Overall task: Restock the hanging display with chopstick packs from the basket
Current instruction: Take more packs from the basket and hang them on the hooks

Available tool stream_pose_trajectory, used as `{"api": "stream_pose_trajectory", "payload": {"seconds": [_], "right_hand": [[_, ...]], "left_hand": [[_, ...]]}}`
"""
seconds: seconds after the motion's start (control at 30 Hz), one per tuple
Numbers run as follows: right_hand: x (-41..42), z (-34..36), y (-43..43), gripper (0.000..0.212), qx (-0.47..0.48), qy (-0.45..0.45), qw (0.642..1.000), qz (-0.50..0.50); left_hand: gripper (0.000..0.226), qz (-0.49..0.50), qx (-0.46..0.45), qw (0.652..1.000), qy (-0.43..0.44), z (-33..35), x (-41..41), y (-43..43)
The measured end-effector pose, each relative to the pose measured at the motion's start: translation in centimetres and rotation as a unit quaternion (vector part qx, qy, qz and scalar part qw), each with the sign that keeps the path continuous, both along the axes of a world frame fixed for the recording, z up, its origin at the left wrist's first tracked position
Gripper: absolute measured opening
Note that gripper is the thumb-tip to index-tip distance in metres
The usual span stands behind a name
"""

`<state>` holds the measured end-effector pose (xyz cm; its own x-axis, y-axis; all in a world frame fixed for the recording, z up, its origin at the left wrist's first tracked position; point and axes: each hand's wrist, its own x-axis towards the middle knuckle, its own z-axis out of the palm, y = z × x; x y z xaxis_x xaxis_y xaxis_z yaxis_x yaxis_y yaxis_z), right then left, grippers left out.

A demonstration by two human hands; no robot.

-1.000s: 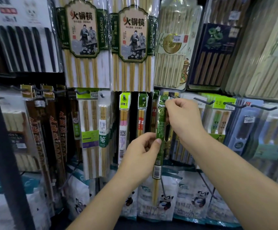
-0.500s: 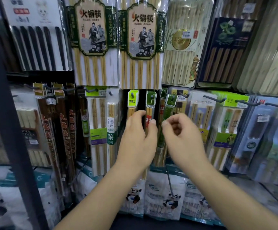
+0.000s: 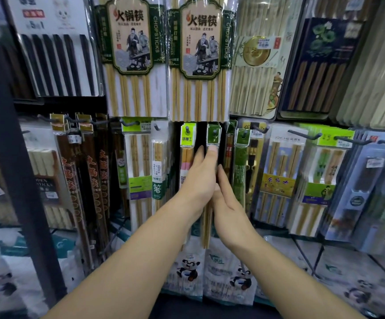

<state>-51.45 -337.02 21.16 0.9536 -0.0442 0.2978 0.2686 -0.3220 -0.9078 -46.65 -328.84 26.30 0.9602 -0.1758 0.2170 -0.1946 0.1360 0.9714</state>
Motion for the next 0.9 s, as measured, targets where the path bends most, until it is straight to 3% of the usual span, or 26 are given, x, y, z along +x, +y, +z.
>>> {"api": "stream_pose_trajectory", "payload": {"seconds": [0.27, 0.47, 0.9], "right_hand": [[2.7, 0.8, 0.0, 0.057, 0.044, -0.035, 0.998, 0.018], [2.8, -0.2, -0.1, 0.074, 0.043, -0.046, 0.998, 0.02], [4.2, -1.6, -0.2, 0.056, 0.085, -0.027, 0.996, 0.026]], "left_hand": [[0.06, 0.014, -0.006, 1.0, -0.013, 0.2, 1.2, -0.4], [0.061, 0.003, 0.001, 1.0, -0.018, -1.1, 0.9, 0.0], [0.06, 0.021, -0.006, 1.0, 0.01, -3.0, 1.7, -0.4]]}}
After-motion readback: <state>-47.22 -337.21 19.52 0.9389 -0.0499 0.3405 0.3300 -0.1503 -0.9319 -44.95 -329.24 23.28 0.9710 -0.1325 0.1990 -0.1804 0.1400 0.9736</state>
